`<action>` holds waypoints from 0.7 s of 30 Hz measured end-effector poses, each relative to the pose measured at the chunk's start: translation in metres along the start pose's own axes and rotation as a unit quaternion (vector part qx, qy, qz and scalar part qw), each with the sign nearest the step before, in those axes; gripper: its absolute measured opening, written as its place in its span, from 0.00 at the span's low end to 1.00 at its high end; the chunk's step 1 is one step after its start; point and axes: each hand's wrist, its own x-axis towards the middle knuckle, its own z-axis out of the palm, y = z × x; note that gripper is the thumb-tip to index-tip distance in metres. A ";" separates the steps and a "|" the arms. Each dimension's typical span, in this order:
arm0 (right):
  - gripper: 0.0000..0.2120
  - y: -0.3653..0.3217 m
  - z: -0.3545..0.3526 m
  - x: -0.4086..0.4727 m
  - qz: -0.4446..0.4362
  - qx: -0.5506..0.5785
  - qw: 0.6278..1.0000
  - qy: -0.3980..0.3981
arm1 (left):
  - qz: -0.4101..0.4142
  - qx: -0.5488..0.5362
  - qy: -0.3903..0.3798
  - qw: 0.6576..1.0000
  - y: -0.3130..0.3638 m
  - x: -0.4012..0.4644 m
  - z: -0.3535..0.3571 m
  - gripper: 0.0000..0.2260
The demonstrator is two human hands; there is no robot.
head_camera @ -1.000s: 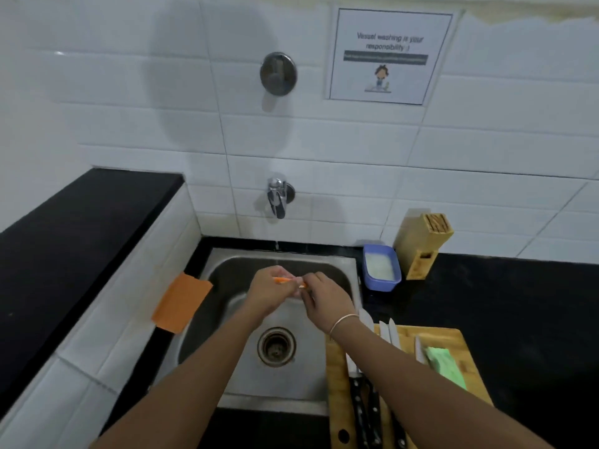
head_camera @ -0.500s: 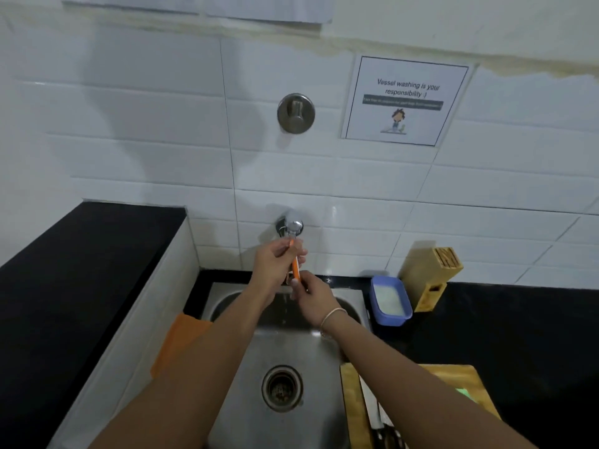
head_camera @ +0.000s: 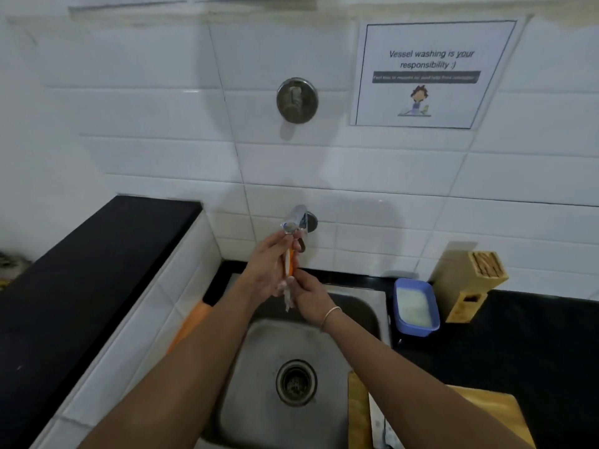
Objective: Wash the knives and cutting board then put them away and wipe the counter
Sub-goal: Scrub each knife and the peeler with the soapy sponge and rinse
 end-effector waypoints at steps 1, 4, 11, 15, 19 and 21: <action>0.13 0.001 0.001 -0.001 -0.005 0.013 1.000 -0.007 | -0.001 0.017 0.002 1.000 0.002 -0.002 0.001 0.10; 0.14 0.006 0.006 -0.005 -0.025 0.048 0.998 -0.016 | 0.003 0.025 0.032 0.999 -0.001 -0.006 0.005 0.12; 0.14 0.001 0.003 -0.019 -0.044 0.072 0.996 -0.011 | 0.036 -0.040 0.055 0.997 -0.008 -0.014 0.002 0.07; 0.11 0.000 -0.003 -0.026 -0.015 0.060 0.998 -0.002 | 0.024 -0.024 0.015 0.999 -0.013 -0.010 0.004 0.06; 0.12 0.006 -0.003 -0.026 0.012 0.039 0.999 0.029 | 0.017 0.056 -0.017 0.998 -0.013 -0.007 0.007 0.04; 0.13 0.003 -0.001 -0.028 0.026 0.044 0.998 0.039 | 0.020 0.112 -0.015 0.993 -0.011 -0.007 0.004 0.04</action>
